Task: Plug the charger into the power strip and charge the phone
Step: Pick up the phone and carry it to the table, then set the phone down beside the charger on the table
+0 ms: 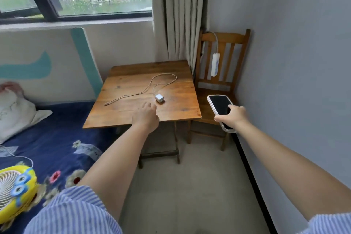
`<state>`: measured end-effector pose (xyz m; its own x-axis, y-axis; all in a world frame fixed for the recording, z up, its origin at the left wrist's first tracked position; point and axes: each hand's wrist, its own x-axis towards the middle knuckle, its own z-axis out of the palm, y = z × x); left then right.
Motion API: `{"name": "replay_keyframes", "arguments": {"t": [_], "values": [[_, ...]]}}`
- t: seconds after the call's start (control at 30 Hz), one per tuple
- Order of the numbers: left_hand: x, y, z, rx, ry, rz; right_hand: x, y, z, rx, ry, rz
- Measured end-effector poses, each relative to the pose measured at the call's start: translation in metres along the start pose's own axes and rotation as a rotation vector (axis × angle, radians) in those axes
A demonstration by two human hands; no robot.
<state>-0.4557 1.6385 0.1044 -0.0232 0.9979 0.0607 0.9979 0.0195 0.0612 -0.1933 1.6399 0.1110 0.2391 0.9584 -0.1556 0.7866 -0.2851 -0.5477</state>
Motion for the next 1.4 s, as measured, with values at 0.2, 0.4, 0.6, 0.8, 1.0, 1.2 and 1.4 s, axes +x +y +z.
{"name": "replay_keyframes", "arguments": {"t": [0.2,0.4,0.6,0.8,1.0,1.2,1.4], "values": [[0.112,0.000,0.022,0.032,-0.063,-0.026,0.117,-0.045,0.010,-0.020,-0.031,-0.017],[0.219,-0.030,0.045,0.002,-0.108,-0.063,0.222,-0.087,0.042,-0.051,-0.066,-0.019],[0.315,-0.059,0.084,-0.037,-0.239,-0.038,0.313,-0.134,0.089,-0.068,-0.130,0.030],[0.372,-0.071,0.132,-0.138,-0.415,-0.072,0.370,-0.149,0.135,-0.113,-0.215,0.050],[0.399,-0.084,0.178,-0.316,-0.534,-0.236,0.399,-0.154,0.188,-0.125,-0.307,0.020],[0.402,-0.091,0.211,-0.355,-0.533,-0.251,0.410,-0.148,0.240,-0.179,-0.369,-0.023],[0.402,-0.099,0.238,-0.269,-0.551,-0.093,0.416,-0.144,0.284,-0.237,-0.329,-0.102]]}}
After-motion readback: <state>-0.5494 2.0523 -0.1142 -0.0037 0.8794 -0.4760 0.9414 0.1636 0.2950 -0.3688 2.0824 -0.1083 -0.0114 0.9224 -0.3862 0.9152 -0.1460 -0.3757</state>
